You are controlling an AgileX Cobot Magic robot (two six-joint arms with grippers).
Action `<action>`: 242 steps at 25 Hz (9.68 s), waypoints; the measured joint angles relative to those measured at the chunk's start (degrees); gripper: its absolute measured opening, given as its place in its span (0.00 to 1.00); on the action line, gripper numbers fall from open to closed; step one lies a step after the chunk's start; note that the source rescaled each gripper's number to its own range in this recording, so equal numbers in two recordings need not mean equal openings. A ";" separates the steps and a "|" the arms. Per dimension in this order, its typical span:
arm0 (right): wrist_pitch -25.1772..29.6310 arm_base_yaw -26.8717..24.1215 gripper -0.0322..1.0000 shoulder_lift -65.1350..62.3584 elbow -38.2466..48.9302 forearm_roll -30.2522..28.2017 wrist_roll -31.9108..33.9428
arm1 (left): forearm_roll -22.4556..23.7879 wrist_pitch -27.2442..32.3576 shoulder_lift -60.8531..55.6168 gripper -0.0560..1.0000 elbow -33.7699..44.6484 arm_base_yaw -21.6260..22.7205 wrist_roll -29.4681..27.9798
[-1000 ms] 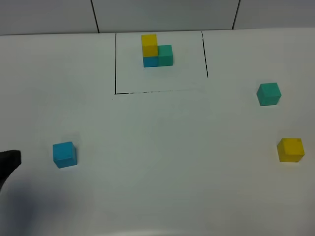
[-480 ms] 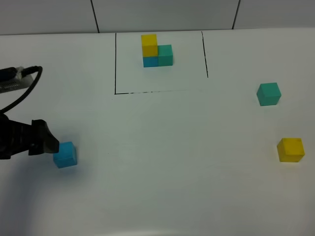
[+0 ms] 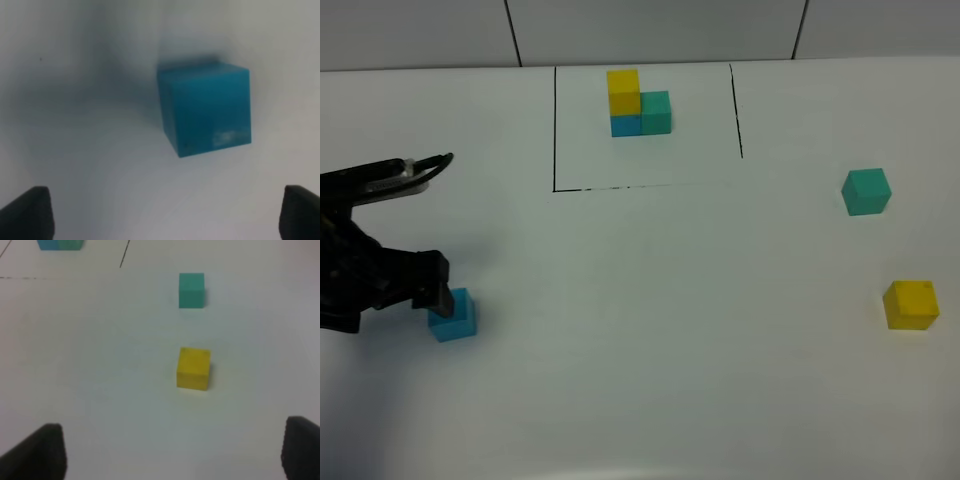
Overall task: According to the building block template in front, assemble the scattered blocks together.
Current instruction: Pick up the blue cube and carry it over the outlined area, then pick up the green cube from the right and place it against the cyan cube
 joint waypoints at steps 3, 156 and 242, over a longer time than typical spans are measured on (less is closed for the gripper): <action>0.00 0.00 0.75 0.00 0.00 0.00 0.00 | 3.05 -0.28 2.55 0.89 -1.94 -4.00 -3.98; 0.00 0.00 0.75 0.00 0.00 0.00 0.53 | 4.22 28.85 45.57 0.69 -75.24 -32.20 46.63; 0.00 0.00 0.75 0.00 0.00 0.00 0.66 | 2.63 17.66 -71.03 0.69 9.05 1.05 10.13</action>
